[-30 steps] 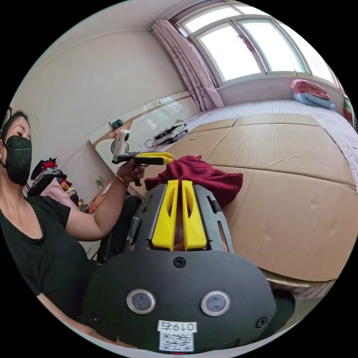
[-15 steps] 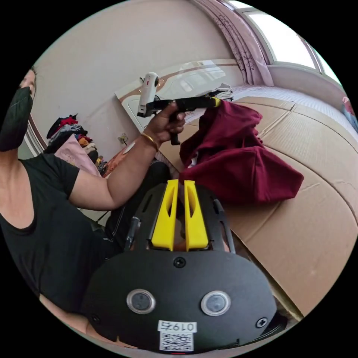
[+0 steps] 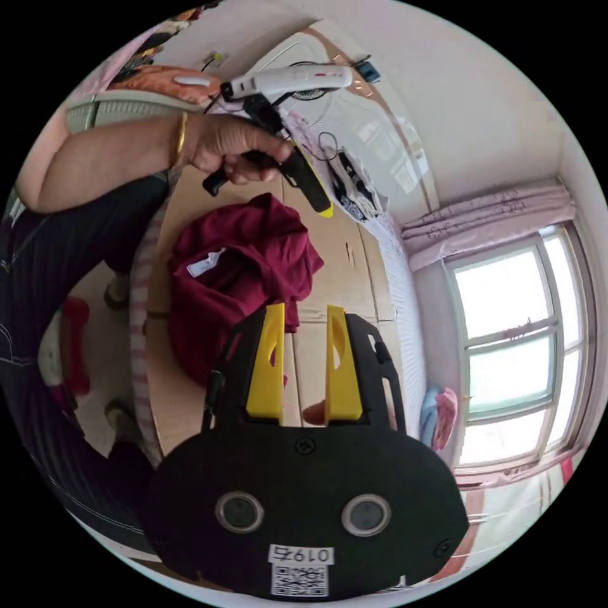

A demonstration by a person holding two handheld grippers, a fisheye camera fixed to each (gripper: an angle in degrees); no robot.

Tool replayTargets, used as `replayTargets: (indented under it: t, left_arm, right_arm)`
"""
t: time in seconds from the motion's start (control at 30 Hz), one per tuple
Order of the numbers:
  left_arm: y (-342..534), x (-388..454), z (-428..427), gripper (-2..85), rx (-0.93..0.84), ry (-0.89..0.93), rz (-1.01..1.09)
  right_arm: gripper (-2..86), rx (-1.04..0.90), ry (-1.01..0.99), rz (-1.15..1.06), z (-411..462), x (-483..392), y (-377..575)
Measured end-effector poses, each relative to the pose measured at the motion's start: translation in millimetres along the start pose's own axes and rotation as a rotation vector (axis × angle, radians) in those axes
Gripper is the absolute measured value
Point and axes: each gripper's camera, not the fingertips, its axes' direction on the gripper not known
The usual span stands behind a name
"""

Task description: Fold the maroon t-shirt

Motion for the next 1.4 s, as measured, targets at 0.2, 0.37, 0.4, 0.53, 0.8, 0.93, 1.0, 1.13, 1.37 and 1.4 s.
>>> replayTargets:
  t: [0.2, 0.37, 0.4, 0.53, 0.8, 0.93, 1.0, 1.13, 1.37, 1.4]
  left_arm:
    - [24.1, -14.4, -18.0, 1.1, 0.05, -0.092, 0.035]
    - [40.9, -34.6, -29.9, 1.0, 0.074, -0.089, 0.013]
    - [45.5, -42.0, -33.8, 1.0, 0.082, -0.098, -0.002]
    - [56.6, -60.9, -44.5, 1.0, 0.118, -0.116, -0.033]
    - [68.4, -90.8, -48.4, 1.1, 0.095, -0.114, -0.049]
    - [72.5, -113.7, -52.5, 1.0, 0.08, -0.128, -0.078]
    - [75.0, -129.2, -56.8, 0.8, 0.084, -0.114, -0.093]
    - [78.5, -150.3, -70.5, 0.9, 0.111, -0.144, -0.131]
    - [88.9, -196.3, -113.8, 1.0, 0.232, -0.164, -0.253]
    - [88.8, -199.1, -118.8, 1.1, 0.25, -0.151, -0.254]
  right_arm:
    - [7.6, -0.083, 0.214, -0.367, 51.7, -76.5, -70.0]
    - [5.6, -0.18, 0.283, -0.583, 73.5, -115.4, -106.9]
    - [5.3, -0.175, 0.283, -0.576, 71.6, -113.4, -109.2]
    - [5.0, -0.185, 0.217, -0.56, 69.2, -104.3, -114.9]
    - [7.2, -0.188, 0.249, -0.767, 94.6, -142.9, -140.9]
    - [4.3, -0.174, 0.219, -0.796, 100.2, -144.5, -165.2]
    - [0.4, -0.159, 0.159, -0.758, 95.8, -135.1, -174.1]
    - [-0.8, -0.16, -0.097, -0.344, 89.6, -60.7, -202.5]
    - [-0.9, 0.114, -0.604, 0.773, 73.8, 162.4, -117.7]
    - [-0.9, 0.136, -0.612, 0.836, 70.5, 174.3, -105.6]
